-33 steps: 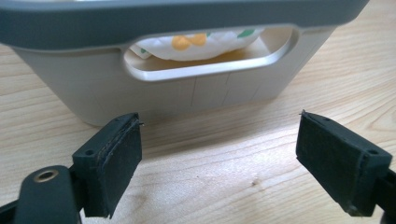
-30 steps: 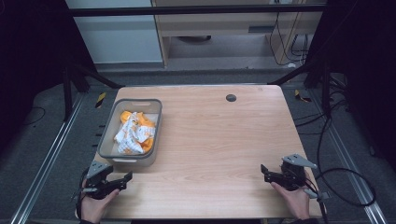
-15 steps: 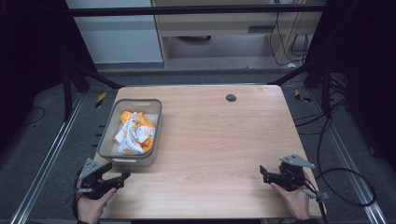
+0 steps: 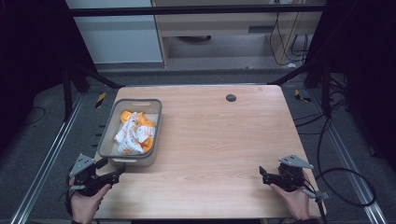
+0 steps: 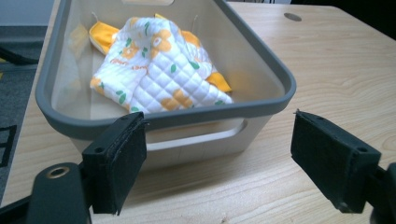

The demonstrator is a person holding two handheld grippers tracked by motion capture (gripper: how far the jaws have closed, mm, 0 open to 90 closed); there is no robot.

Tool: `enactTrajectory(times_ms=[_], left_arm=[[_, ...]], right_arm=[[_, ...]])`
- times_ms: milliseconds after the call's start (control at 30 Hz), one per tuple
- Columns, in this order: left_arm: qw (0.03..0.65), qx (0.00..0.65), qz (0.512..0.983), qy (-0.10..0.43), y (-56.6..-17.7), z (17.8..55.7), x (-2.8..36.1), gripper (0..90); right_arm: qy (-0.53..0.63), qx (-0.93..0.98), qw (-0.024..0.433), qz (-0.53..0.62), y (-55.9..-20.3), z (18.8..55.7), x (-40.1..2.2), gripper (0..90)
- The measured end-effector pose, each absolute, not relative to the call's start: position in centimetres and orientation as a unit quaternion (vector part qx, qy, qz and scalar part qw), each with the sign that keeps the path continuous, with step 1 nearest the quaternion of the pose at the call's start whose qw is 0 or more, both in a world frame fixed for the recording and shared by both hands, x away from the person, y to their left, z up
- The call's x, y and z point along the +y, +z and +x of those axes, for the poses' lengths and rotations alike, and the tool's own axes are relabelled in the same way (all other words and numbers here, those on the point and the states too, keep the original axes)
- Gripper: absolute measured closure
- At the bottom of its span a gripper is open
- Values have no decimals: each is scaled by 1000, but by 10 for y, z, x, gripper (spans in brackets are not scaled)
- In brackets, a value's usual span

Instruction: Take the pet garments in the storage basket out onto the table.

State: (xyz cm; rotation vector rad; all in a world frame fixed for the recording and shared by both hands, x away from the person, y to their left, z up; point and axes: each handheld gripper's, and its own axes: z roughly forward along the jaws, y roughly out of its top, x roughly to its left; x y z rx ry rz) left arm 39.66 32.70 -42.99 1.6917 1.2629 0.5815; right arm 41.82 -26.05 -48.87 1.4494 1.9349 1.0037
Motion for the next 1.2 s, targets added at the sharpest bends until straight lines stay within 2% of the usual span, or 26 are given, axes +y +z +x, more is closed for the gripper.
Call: enactTrajectory(times_ms=[233, 600, 1200], left_arm=[[477, 513, 677, 224, -415, 398, 334, 172], [474, 510, 680, 231, -396, 406, 340, 169], [467, 503, 688, 237, -374, 442, 332, 167]], right_arm=[[371, 714, 263, 533, -489, 419, -261, 86], [371, 712, 265, 534, -489, 420, -263, 89], [373, 712, 265, 533, -489, 421, -262, 95]])
